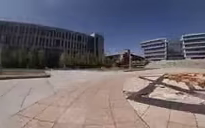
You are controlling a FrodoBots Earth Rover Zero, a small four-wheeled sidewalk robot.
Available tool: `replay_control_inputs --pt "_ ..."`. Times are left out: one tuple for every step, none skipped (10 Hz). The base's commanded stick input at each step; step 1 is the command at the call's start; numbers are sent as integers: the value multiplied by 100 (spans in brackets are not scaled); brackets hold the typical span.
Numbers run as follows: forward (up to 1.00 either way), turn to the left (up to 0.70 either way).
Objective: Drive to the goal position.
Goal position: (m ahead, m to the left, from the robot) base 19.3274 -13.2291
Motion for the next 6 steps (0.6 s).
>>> replay_control_inputs --pt "70 -14" --pt "70 -34" --pt "70 -34" --pt "70 -34" --pt "70 -22" --pt "70 1"
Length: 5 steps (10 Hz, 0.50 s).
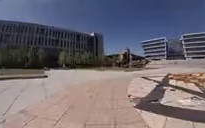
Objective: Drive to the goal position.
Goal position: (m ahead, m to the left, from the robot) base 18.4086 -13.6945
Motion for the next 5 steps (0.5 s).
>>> replay_control_inputs --pt "70 1" --pt "70 1" --pt "70 1" --pt "70 1" --pt "70 1"
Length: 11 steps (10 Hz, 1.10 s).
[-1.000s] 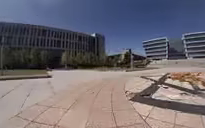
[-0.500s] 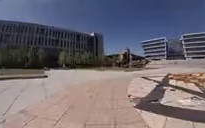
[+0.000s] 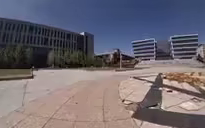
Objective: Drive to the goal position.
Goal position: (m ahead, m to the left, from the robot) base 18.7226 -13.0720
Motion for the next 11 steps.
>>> replay_control_inputs --pt "70 1" --pt "70 1" --pt "70 1" --pt "70 1" --pt "70 1" --pt "70 1" --pt "70 1" --pt "70 1" --pt "70 1" --pt "70 1" --pt "70 1"
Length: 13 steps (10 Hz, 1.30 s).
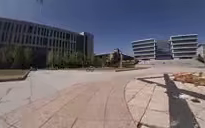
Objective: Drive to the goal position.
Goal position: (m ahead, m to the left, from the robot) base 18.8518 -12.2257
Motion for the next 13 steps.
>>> replay_control_inputs --pt "70 1" --pt "70 1" --pt "70 -2" --pt "70 -32" --pt "70 -32" --pt "70 -32" --pt "70 -32" --pt "70 -32" --pt "70 -32" --pt "70 -32" --pt "70 -29" --pt "70 -21" --pt "70 -14"
